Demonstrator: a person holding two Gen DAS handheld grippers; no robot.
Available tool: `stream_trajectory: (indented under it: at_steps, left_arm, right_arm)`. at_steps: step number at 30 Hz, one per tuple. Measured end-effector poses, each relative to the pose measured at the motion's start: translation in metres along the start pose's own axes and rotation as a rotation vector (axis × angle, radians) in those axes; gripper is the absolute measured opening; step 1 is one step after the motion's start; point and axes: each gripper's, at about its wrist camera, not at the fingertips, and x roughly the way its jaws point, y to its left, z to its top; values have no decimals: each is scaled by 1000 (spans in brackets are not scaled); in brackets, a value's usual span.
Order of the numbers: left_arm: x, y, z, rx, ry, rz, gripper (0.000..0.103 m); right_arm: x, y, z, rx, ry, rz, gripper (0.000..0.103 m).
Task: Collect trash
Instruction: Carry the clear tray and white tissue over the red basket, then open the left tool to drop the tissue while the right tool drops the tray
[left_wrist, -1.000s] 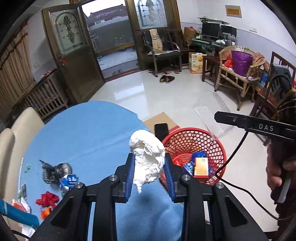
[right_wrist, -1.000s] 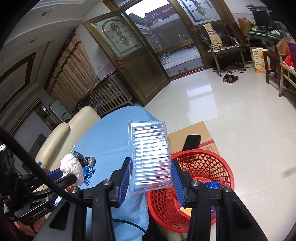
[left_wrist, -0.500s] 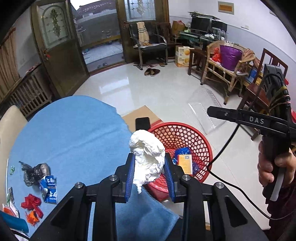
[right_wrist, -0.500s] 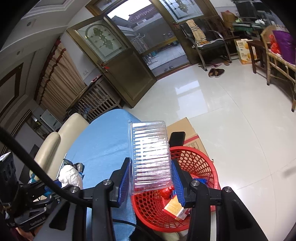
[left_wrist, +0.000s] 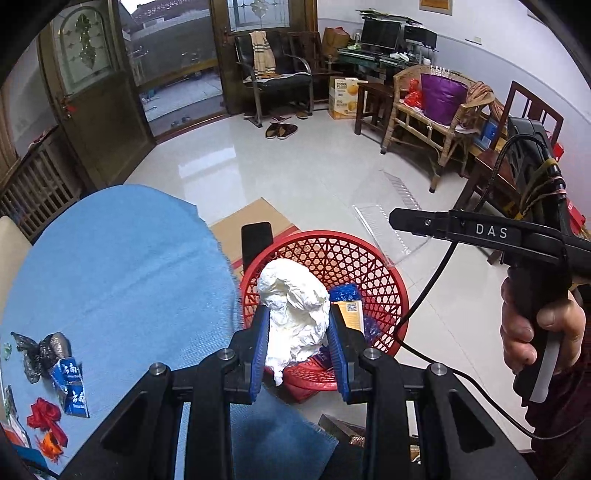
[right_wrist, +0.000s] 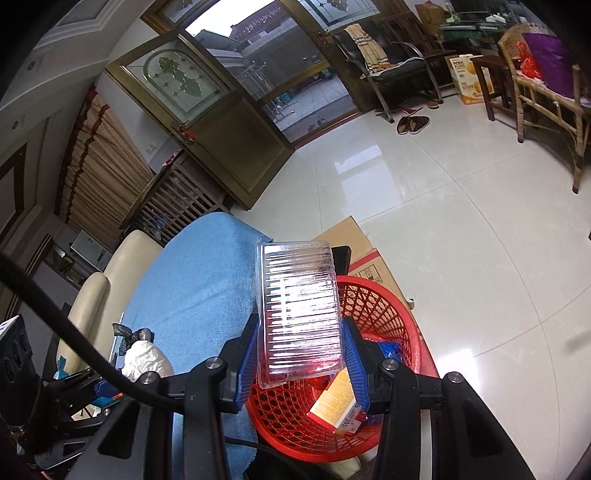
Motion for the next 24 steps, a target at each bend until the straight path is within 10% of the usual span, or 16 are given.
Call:
stream_trajectory:
  at_steps: [24]
  left_arm:
    - [23,1,-1,-48,22,-114,40]
  right_arm:
    - [24,-20,-4,144,36,60,48]
